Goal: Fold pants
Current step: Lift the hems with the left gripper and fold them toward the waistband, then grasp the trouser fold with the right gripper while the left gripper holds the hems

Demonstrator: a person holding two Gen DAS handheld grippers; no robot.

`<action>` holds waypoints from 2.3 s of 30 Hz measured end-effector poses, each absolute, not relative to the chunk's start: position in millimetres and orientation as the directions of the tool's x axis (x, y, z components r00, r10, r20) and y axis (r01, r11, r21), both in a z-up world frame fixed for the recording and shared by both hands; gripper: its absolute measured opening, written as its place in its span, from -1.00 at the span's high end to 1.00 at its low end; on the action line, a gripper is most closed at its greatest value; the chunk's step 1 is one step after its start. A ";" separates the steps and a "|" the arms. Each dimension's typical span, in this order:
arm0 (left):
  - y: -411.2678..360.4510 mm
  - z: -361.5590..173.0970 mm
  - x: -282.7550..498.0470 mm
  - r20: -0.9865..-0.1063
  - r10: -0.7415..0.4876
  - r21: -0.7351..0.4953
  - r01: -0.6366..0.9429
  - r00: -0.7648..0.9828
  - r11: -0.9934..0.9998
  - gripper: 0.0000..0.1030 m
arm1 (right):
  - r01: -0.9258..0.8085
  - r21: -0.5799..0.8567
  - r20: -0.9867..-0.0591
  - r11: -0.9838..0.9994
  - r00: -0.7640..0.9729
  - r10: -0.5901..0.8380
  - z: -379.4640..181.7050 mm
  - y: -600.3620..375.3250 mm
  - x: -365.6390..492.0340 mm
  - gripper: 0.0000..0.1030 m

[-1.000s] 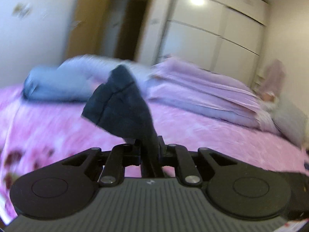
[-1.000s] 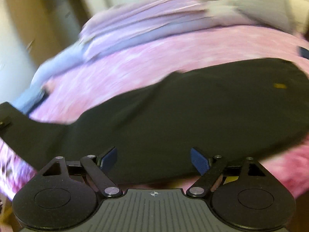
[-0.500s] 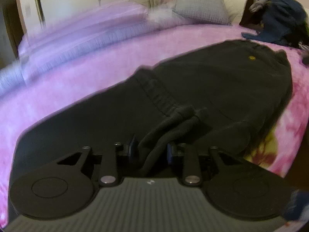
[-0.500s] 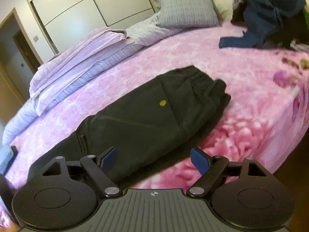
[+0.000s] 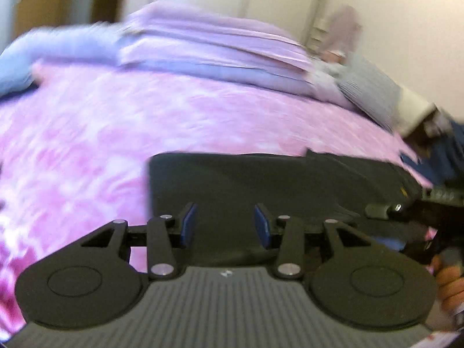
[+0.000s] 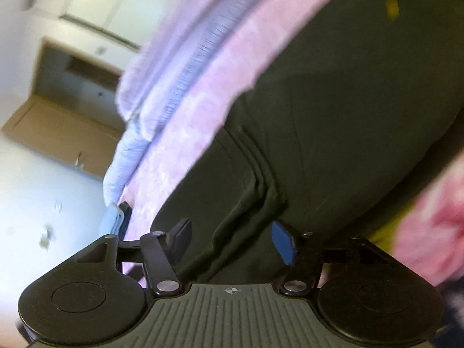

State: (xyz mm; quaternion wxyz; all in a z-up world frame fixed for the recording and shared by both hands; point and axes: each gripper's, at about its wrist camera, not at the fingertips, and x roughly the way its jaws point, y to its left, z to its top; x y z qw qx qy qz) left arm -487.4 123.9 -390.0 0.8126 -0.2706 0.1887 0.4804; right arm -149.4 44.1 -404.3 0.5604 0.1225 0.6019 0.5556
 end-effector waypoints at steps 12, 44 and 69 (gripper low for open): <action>134.9 -410.9 -517.2 -0.583 0.659 -0.341 -0.880 0.474 0.331 0.38 | -0.635 0.701 -0.514 0.323 -0.136 0.847 -386.6 49.6 -174.2 0.91; 213.7 -395.8 -445.2 -0.611 0.674 -0.111 -0.888 0.415 0.446 0.60 | -0.986 0.066 -0.535 0.151 0.093 0.840 -379.9 109.1 -192.0 0.66; 102.1 -385.1 -447.2 -0.682 0.639 -0.071 -0.902 0.355 0.425 0.58 | -0.992 0.022 -0.683 0.125 0.076 0.726 -374.3 30.0 -222.0 0.68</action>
